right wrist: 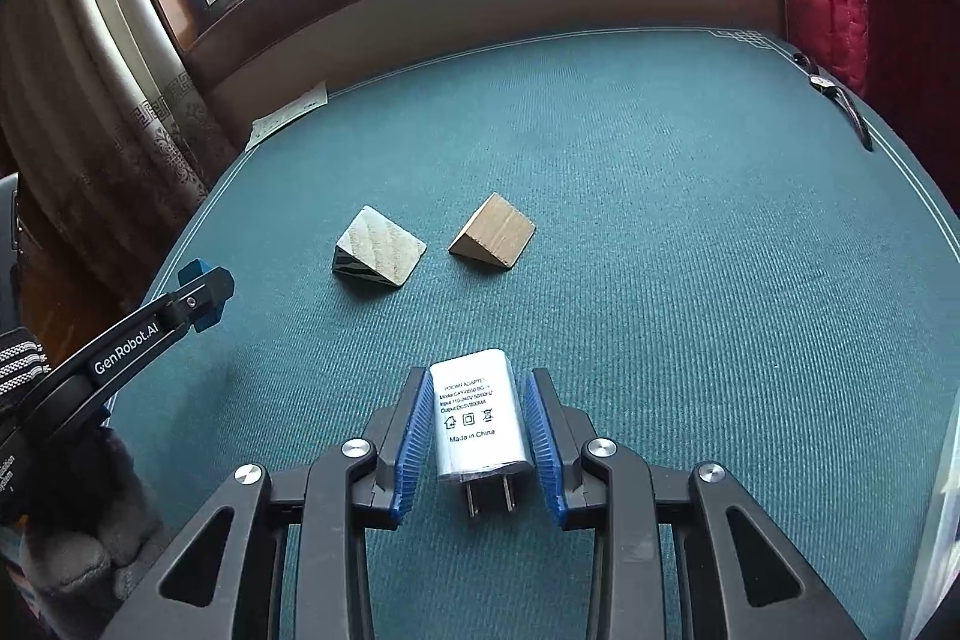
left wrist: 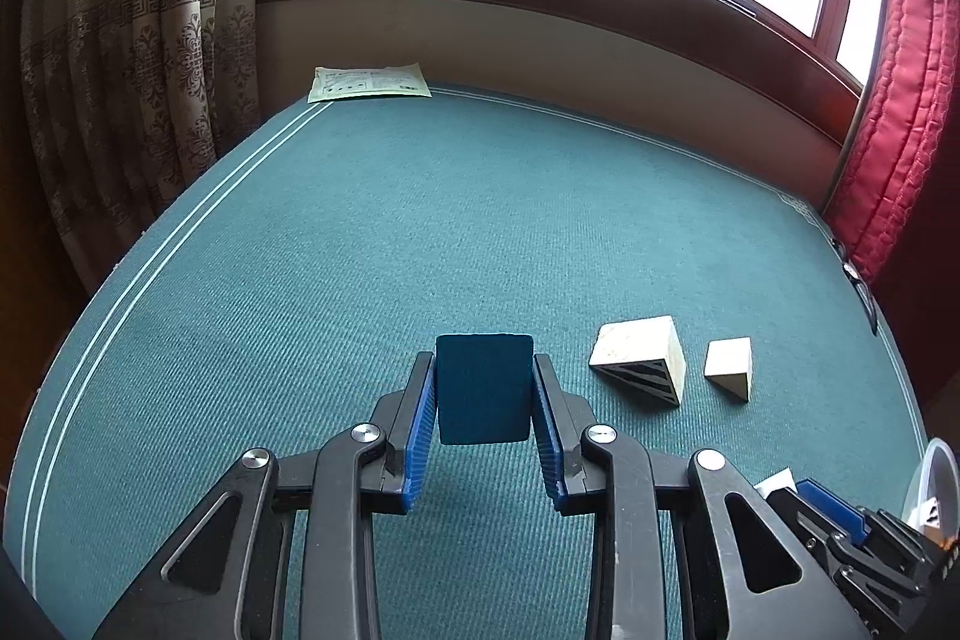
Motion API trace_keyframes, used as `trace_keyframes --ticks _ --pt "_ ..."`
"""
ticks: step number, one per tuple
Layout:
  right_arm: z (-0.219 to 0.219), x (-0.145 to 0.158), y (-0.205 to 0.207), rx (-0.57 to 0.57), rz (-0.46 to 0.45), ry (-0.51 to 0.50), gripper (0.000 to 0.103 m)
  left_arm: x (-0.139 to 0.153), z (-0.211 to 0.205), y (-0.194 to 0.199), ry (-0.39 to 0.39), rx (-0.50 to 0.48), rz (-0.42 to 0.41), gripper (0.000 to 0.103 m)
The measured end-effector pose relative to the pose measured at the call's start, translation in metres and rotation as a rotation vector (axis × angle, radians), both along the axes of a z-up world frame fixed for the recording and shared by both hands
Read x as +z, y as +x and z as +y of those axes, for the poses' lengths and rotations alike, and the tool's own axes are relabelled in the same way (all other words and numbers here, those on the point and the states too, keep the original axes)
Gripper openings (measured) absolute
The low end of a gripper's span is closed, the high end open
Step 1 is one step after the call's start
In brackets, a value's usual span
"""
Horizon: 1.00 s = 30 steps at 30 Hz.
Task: Organize rigid objects
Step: 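Carry the blue wedge and white charger to the clear bowl with both tools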
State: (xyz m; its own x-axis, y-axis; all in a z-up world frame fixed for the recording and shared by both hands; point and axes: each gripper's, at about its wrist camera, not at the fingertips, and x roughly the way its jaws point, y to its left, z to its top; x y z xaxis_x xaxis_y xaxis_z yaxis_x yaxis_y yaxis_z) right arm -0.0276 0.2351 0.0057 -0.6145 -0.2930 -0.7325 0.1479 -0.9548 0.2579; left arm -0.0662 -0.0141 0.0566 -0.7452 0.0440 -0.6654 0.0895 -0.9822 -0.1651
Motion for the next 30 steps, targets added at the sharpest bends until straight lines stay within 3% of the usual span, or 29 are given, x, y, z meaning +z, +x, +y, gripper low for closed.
trace_keyframes --ticks 15,30 --pt "-0.011 -0.006 0.009 0.019 0.022 0.115 0.033 0.001 0.005 0.002 0.003 -0.020 0.002 0.031" --pt "0.009 0.019 0.033 -0.020 0.059 0.044 0.033 0.003 0.016 0.009 0.029 -0.078 0.018 0.031"
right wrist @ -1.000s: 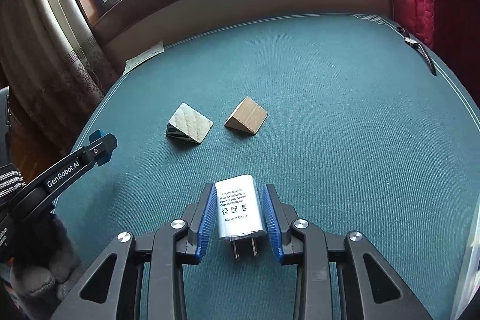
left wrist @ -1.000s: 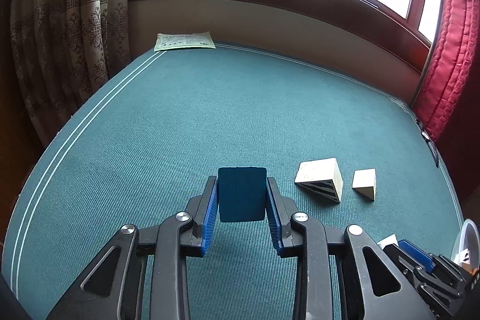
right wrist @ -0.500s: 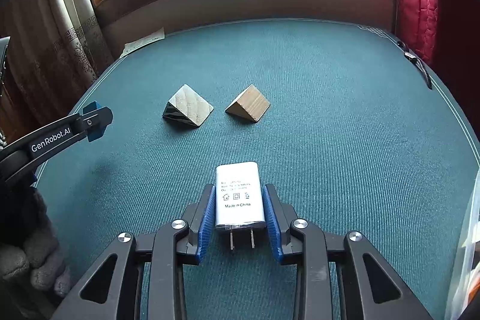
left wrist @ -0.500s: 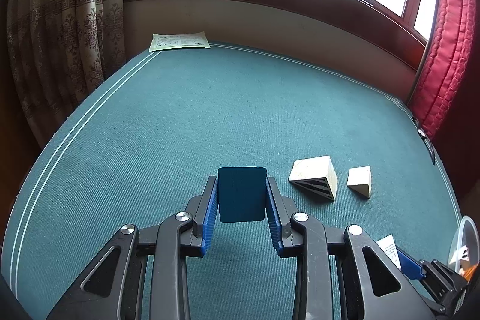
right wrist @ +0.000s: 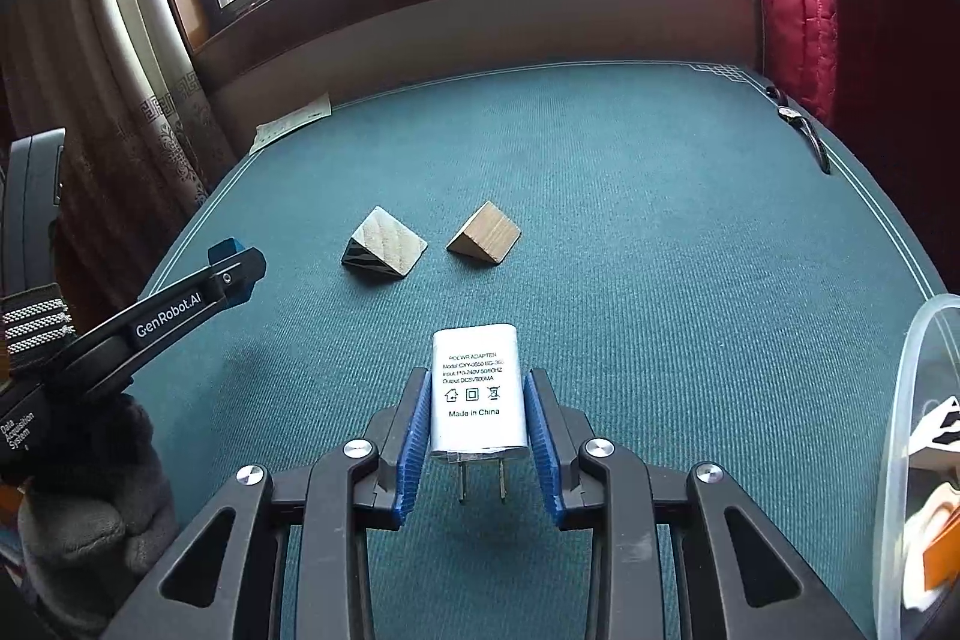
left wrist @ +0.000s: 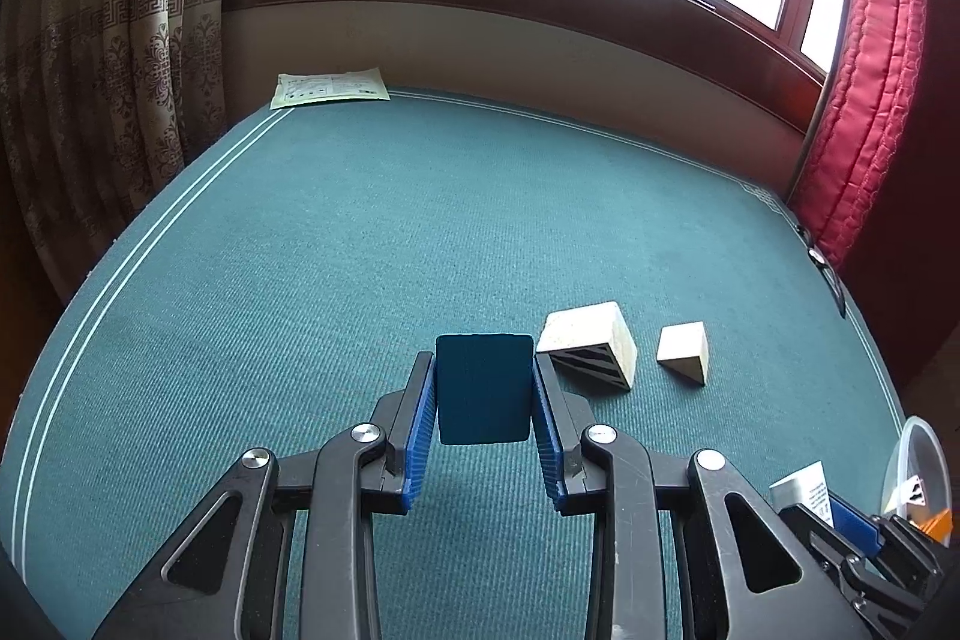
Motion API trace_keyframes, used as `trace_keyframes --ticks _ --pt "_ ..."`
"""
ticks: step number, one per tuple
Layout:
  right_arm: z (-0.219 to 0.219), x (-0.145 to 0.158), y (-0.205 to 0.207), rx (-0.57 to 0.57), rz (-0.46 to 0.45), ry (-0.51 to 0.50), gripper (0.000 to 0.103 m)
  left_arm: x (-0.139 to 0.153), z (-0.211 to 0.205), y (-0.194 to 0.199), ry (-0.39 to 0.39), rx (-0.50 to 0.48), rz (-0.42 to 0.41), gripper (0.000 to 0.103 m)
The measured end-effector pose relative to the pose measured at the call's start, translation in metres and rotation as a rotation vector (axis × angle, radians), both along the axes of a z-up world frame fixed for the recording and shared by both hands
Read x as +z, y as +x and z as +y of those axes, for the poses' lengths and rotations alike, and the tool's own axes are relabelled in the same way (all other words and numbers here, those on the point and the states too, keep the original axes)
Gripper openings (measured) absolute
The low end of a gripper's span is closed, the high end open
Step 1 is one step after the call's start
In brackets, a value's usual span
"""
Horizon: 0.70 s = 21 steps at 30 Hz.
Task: Organize rigid objects
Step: 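Carry the blue wedge and white charger to the clear bowl with both tools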
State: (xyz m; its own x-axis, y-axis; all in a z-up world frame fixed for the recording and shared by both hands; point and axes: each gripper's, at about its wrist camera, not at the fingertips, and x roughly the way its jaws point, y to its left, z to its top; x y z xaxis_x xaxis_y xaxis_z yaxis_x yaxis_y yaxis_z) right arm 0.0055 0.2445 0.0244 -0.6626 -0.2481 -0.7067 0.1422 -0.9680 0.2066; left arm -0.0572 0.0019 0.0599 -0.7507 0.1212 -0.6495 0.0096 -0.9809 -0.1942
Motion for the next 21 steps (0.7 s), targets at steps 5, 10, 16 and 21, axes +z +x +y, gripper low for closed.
trace_keyframes --ticks 5,10,16,21 --pt "0.012 0.006 0.011 -0.020 0.007 -0.026 0.033 0.001 0.009 0.005 -0.001 -0.029 0.006 0.031" --pt "0.025 0.012 0.020 -0.045 0.022 -0.036 0.033 -0.003 0.016 0.010 0.014 -0.056 -0.023 0.031" --pt "0.048 0.019 0.030 -0.092 0.039 -0.062 0.033 -0.006 0.025 0.018 0.050 -0.101 -0.059 0.031" --pt "0.073 0.024 0.035 -0.135 0.051 -0.089 0.033 -0.004 0.039 0.024 0.060 -0.137 -0.076 0.031"
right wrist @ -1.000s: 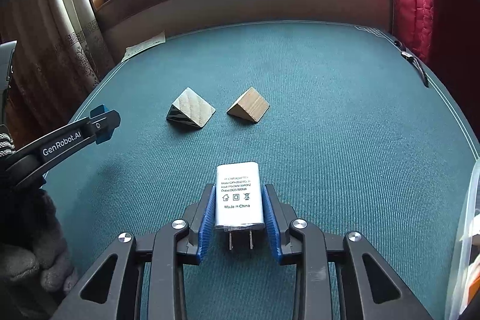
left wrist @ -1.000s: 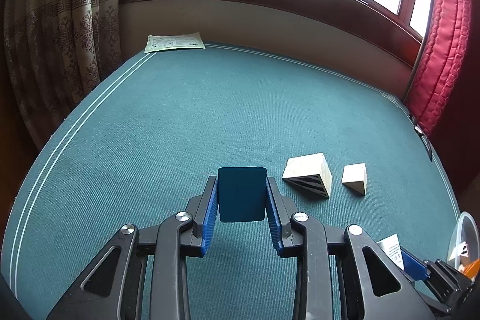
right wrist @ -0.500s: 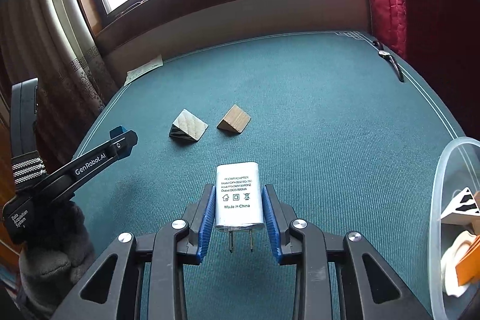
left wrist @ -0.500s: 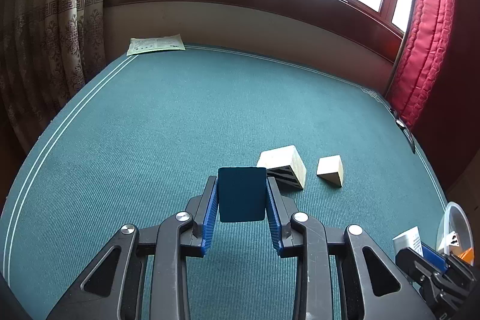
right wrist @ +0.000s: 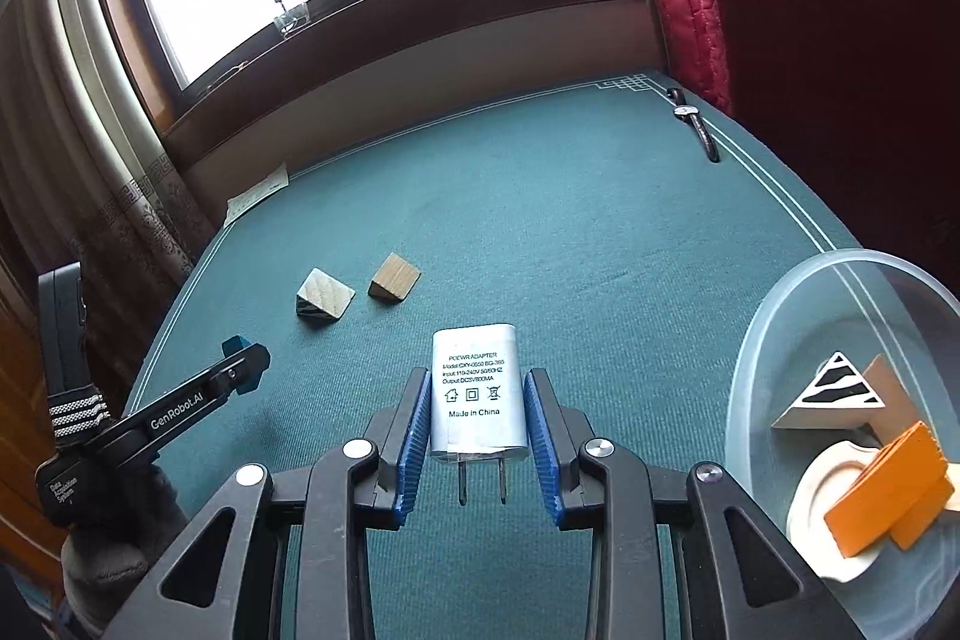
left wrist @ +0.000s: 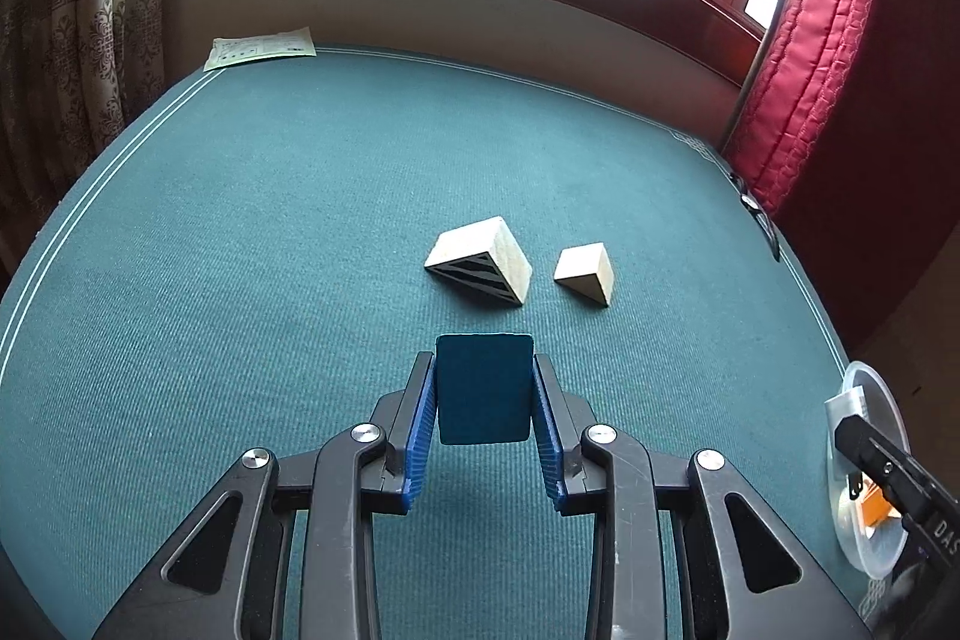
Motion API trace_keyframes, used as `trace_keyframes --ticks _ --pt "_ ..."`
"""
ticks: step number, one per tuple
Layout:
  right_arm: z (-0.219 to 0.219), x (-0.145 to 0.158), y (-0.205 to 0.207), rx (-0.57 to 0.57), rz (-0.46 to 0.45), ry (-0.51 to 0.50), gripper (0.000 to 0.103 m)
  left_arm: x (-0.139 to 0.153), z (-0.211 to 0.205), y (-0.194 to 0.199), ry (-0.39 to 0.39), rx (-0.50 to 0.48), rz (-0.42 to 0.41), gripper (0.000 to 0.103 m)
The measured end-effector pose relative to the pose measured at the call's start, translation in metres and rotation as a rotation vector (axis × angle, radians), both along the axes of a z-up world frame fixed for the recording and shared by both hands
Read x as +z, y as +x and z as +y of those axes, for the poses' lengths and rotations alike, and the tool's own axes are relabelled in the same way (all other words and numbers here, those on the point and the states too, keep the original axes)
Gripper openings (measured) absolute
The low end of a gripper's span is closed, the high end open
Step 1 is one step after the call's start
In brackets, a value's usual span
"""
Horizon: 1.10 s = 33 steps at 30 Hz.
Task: Organize rigid objects
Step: 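Carry the blue wedge and white charger to the clear bowl with both tools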
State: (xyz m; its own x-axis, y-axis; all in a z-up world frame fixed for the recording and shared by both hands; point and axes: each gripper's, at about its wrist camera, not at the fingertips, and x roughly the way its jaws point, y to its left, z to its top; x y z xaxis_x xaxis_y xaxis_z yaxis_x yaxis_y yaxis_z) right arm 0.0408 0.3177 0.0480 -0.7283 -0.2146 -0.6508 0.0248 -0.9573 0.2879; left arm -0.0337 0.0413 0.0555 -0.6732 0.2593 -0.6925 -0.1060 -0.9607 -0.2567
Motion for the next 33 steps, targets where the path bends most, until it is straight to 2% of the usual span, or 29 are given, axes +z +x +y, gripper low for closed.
trace_keyframes --ticks 13,24,33 --pt "0.068 0.013 0.025 -0.138 0.058 -0.017 0.033 0.014 0.053 0.009 -0.039 -0.099 0.014 0.031" --pt "0.128 0.008 0.045 -0.270 0.054 -0.011 0.033 0.017 0.092 0.014 -0.074 -0.178 0.019 0.031" --pt "0.159 0.000 0.047 -0.346 0.032 -0.003 0.033 0.017 0.113 0.021 -0.094 -0.232 0.027 0.031"
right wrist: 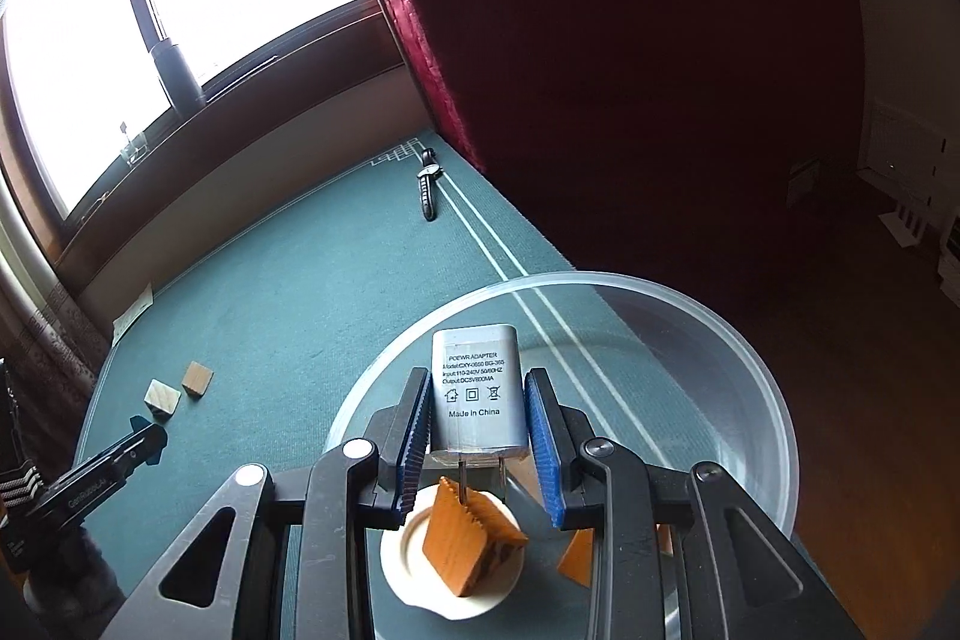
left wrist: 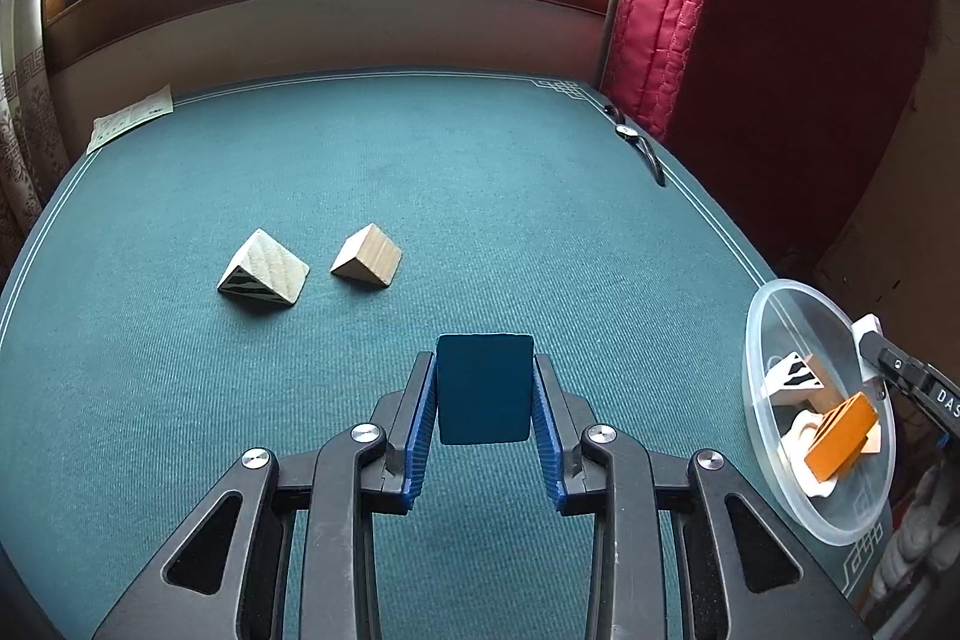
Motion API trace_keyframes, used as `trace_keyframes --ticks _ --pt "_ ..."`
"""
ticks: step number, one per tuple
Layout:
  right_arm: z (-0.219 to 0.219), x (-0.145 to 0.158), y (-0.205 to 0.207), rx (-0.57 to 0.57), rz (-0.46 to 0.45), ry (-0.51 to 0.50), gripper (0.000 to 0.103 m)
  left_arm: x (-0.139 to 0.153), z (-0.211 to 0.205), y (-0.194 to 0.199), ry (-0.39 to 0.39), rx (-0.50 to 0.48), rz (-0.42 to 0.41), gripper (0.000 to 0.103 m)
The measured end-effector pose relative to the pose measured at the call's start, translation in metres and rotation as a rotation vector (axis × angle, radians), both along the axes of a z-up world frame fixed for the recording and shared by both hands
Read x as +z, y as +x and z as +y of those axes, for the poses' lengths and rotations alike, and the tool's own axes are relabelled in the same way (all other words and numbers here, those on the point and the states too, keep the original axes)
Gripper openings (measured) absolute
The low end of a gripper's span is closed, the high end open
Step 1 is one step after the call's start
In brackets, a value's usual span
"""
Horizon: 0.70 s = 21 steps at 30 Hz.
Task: Organize rigid objects
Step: 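Carry the blue wedge and white charger to the clear bowl with both tools, then open both tools to drop the charger and blue wedge into the bowl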
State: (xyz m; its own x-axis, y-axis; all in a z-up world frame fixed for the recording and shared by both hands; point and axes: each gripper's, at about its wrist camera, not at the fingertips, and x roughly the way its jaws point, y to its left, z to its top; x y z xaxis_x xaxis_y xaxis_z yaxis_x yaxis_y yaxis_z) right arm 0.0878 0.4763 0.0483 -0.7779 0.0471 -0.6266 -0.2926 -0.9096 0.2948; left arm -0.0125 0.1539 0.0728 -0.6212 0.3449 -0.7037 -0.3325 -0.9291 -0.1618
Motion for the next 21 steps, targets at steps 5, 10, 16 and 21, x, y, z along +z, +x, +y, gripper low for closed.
trace_keyframes --ticks 5,10,16,21 --pt "0.014 -0.007 0.000 -0.027 -0.017 -0.017 0.033 -0.001 0.008 0.004 -0.010 -0.016 0.002 0.031" --pt "0.022 -0.009 0.001 -0.046 -0.014 -0.020 0.033 0.001 0.016 0.006 -0.018 -0.030 0.006 0.031" --pt "0.031 -0.012 0.002 -0.055 -0.019 -0.017 0.040 0.003 0.029 0.010 -0.032 -0.059 0.012 0.031" --pt "0.039 -0.013 0.007 -0.074 -0.007 -0.028 0.042 0.004 0.041 0.014 -0.040 -0.082 0.015 0.031"
